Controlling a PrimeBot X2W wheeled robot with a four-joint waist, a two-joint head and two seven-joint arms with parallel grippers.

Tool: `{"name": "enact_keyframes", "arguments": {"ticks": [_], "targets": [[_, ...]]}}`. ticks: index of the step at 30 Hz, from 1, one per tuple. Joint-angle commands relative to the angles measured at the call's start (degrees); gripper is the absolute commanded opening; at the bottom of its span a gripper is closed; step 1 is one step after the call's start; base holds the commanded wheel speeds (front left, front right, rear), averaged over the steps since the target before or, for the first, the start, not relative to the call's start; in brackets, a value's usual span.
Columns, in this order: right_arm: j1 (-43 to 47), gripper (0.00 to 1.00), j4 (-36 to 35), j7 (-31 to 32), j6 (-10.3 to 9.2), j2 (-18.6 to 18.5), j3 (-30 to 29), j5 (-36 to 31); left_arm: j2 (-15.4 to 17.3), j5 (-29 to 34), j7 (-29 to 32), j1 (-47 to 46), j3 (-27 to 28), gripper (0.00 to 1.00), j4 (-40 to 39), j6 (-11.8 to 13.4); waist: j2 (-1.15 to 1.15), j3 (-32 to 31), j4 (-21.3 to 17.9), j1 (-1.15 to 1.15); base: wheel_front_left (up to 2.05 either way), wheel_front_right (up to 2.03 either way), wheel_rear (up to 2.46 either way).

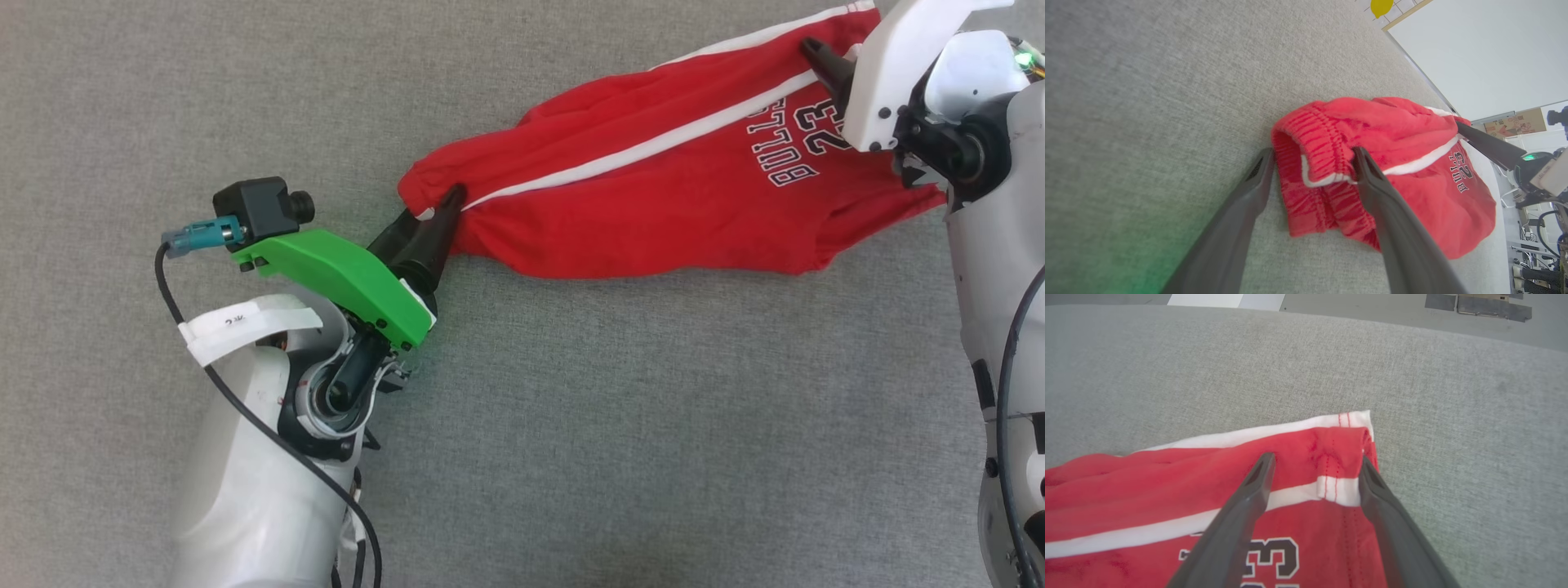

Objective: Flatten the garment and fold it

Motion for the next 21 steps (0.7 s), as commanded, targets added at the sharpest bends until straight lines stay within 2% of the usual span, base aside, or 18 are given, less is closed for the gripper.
{"name": "enact_keyframes", "arguments": {"ticks": [1,15,19,21], "targets": [[-0.76,1.0,0.28,-0.66,-0.09,-0.11,0.31,0.67,0.45,-0.04,0.31,0.33,-0.04,1.0,0.56,0.31,0.0,-0.66,-0.08,-0.01,0.0,0.0,0.0],[0.5,1.0,0.07,-4.47,-0.09,-1.85,1.69,3.62,2.54,1.59,-2.55,1.97,1.71,1.0,-1.78,1.08,0.0,-7.62,-0.95,-0.01,0.0,0.0,0.0],[2.16,1.0,-1.14,-5.83,-0.09,-3.38,2.12,4.93,5.0,7.03,-8.1,2.79,1.36,1.0,-4.06,0.1,0.0,-10.37,-1.17,-0.01,0.0,0.0,0.0],[3.9,1.0,-1.84,-5.66,-0.09,-4.76,2.82,5.54,6.53,11.07,-12.72,3.86,0.79,1.0,-5.22,-0.9,0.0,-11.69,-1.32,-0.01,0.0,0.0,0.0]]}}
